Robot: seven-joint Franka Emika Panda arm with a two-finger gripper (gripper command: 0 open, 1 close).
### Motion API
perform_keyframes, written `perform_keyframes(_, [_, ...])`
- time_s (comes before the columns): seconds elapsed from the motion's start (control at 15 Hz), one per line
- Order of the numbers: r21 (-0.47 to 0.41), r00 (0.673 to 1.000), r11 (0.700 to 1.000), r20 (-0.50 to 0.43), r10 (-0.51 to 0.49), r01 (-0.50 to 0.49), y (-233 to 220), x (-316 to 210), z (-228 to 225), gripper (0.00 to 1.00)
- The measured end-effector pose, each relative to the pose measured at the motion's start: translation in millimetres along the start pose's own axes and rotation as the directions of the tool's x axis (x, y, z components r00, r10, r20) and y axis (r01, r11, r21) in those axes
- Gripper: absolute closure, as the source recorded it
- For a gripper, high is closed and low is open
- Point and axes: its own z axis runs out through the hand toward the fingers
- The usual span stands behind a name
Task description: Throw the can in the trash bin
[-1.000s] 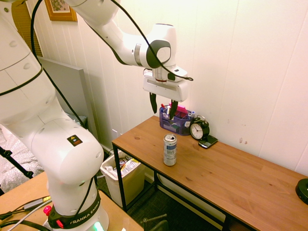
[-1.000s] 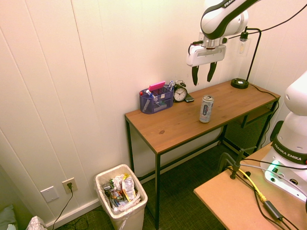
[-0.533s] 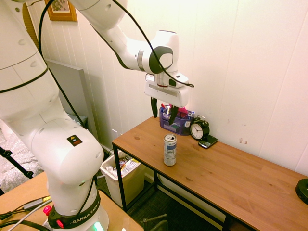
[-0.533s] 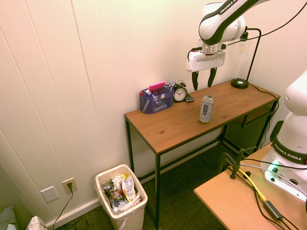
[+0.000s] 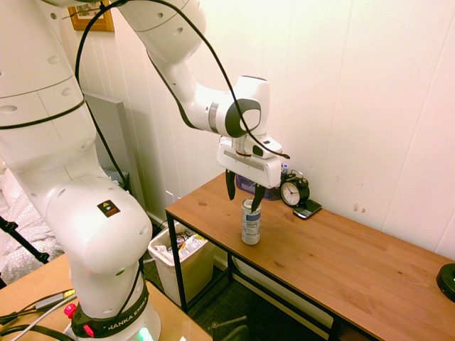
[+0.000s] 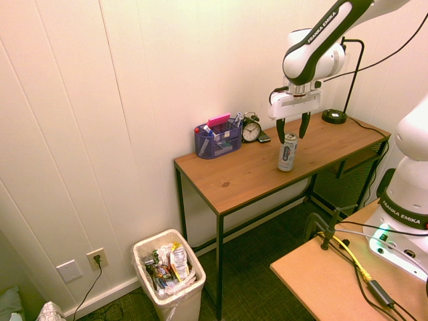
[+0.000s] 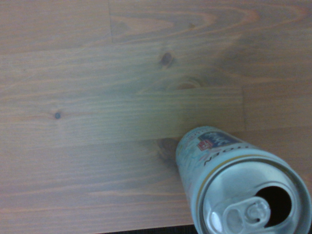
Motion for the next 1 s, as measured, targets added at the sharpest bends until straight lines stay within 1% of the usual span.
perform_keyframes(0.27, [0.001, 1.0, 1.0, -0.012, 0.022, -0.022, -8.8, 4.4, 26.1, 0.0])
perform_keyframes(0.33, [0.004, 1.0, 1.0, -0.013, 0.029, -0.028, -9.1, 6.5, 29.4, 1.0])
perform_keyframes(0.67, [0.005, 0.999, 0.999, -0.016, 0.044, -0.044, -4.3, 14.3, 30.8, 1.0])
perform_keyframes(1.0, [0.002, 0.999, 0.999, -0.02, 0.039, -0.039, -4.0, 14.7, 30.7, 1.0])
